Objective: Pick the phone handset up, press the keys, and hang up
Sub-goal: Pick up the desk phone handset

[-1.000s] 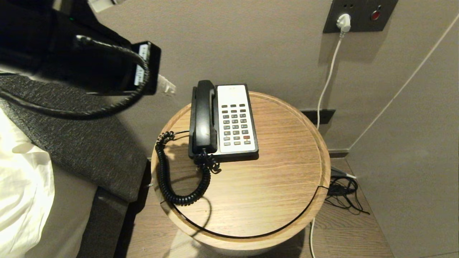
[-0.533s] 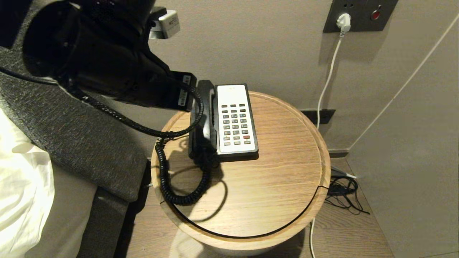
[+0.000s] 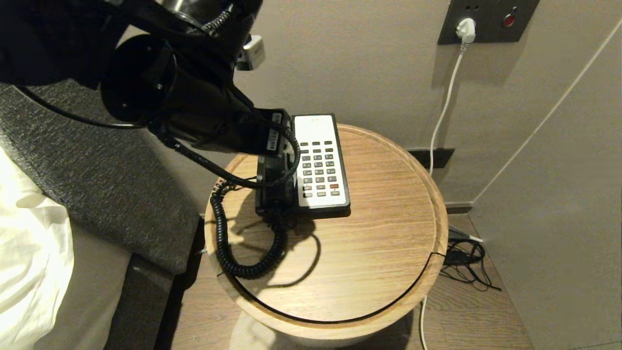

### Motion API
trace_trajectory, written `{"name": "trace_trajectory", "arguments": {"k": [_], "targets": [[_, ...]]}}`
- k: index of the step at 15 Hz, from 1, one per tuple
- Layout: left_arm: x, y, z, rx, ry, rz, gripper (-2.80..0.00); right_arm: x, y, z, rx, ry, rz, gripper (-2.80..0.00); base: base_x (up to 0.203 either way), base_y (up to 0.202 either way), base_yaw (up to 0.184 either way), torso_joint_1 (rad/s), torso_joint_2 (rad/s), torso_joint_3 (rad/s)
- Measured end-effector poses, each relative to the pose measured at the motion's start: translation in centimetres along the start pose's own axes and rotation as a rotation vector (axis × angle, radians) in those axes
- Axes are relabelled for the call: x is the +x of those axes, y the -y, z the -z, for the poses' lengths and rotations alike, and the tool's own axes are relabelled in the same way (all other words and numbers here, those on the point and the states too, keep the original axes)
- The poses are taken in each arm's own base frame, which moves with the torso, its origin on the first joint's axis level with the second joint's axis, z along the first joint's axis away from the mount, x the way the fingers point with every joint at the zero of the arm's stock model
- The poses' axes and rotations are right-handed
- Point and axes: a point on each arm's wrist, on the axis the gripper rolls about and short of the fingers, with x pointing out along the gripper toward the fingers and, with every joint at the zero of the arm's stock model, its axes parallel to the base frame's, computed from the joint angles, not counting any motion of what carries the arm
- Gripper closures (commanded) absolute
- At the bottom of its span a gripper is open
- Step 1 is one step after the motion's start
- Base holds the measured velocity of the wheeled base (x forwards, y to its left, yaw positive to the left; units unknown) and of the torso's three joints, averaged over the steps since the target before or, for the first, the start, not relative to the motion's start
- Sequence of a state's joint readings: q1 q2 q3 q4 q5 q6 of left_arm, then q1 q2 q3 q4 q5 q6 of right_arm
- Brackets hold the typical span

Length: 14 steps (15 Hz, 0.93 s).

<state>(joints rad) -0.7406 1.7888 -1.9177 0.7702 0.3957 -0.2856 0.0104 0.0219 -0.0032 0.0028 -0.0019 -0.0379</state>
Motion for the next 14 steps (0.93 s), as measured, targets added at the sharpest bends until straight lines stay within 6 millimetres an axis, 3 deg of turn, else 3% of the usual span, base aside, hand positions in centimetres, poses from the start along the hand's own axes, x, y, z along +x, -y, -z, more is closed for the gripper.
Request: {"name": "trace_trajectory", "arguments": {"k": [7,14], "targets": [[3.5,-0.7,-0.1,-0.055,-0.028,-0.055,-2.80,0.0,0.0,0.0,0.000,0.000,0.001,0.00,0.000,0.000,0.000,0.000,0.00,0.000],[5.0,-0.5,-0.3,-0.071,-0.006,-0.051,-2.80,0.0,0.0,0.0,0.000,0.000,0.001,0.00,0.000,0.000,0.000,0.000,0.00,0.000]]}}
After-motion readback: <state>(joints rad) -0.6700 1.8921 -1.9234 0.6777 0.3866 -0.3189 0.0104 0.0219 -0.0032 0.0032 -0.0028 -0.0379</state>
